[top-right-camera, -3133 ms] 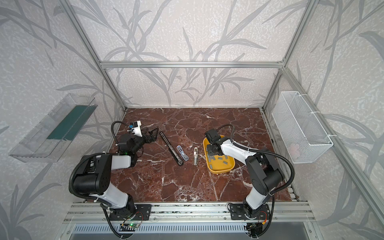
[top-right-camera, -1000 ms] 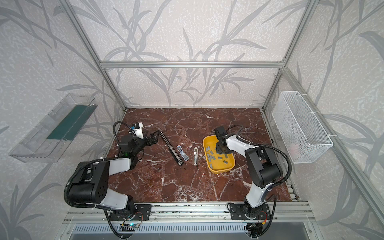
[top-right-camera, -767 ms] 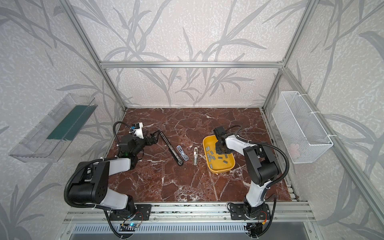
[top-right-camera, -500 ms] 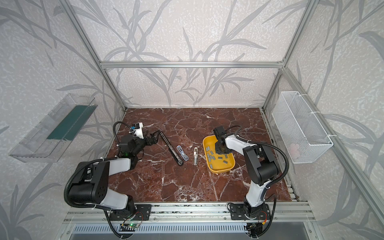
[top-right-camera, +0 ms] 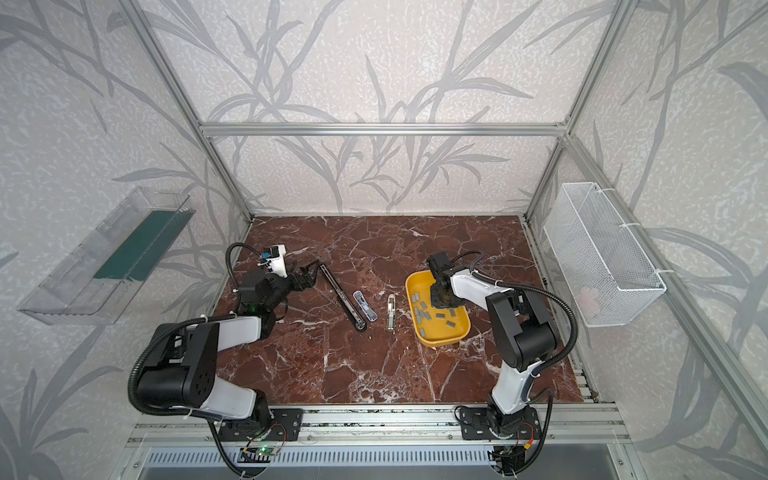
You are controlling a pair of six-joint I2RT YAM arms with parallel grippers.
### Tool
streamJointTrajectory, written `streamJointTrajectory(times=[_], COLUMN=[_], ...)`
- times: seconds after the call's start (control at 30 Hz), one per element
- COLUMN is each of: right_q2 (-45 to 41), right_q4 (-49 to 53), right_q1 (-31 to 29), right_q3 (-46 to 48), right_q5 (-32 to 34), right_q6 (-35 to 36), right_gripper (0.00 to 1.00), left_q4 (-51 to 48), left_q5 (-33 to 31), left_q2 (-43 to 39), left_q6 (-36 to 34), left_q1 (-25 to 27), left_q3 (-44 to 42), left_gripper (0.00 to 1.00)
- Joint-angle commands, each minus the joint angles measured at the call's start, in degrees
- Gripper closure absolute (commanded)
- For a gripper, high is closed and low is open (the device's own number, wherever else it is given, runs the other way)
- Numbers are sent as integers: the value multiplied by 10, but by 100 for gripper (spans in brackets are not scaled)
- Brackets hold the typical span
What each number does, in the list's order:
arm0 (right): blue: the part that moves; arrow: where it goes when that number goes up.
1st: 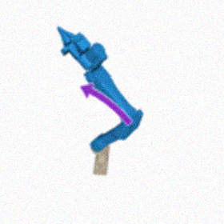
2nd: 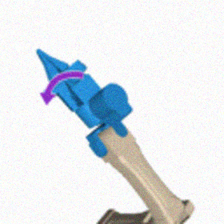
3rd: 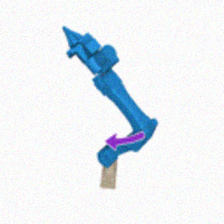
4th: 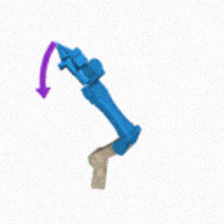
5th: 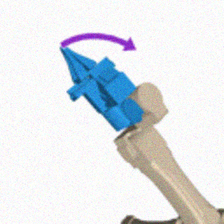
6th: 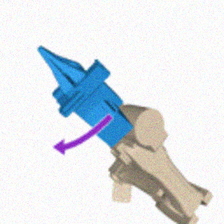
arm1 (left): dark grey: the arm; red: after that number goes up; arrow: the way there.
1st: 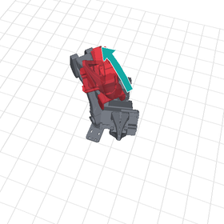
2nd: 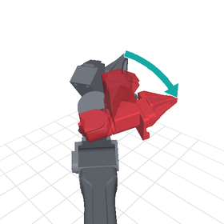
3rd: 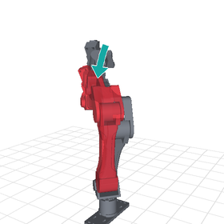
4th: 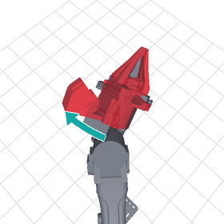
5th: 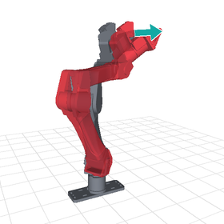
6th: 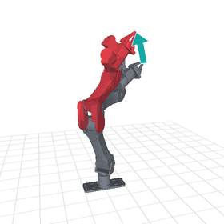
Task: Load the staples into the stapler
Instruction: 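Lower the right gripper into the yellow tray and close on a grey staple strip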
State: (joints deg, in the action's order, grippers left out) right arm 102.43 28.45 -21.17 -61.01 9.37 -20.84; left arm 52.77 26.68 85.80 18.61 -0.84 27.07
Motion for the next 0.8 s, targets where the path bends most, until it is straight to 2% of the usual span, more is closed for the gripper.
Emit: streamJointTrajectory(times=[0.0, 0.27, 0.4, 0.53, 0.77], right_q2=[4, 10, 8, -4, -10], right_q4=[12, 21, 24, 23, 17], right_q1=[14, 21, 21, 21, 21], right_q3=[4, -17, -15, 0, 19], right_q5=[-10, -30, -33, -36, -38], right_q6=[-11, -13, -12, -12, -14], right_gripper=[77, 87, 86, 81, 80], left_q4=[22, 25, 25, 26, 27], left_q5=[7, 8, 9, 9, 9], left_q2=[0, 1, 1, 2, 2], left_q6=[-2, -1, -1, 0, 0], left_q1=[2, 1, 2, 2, 2], left_q3=[5, 5, 4, 4, 4], left_gripper=[1, 1, 1, 1, 1])
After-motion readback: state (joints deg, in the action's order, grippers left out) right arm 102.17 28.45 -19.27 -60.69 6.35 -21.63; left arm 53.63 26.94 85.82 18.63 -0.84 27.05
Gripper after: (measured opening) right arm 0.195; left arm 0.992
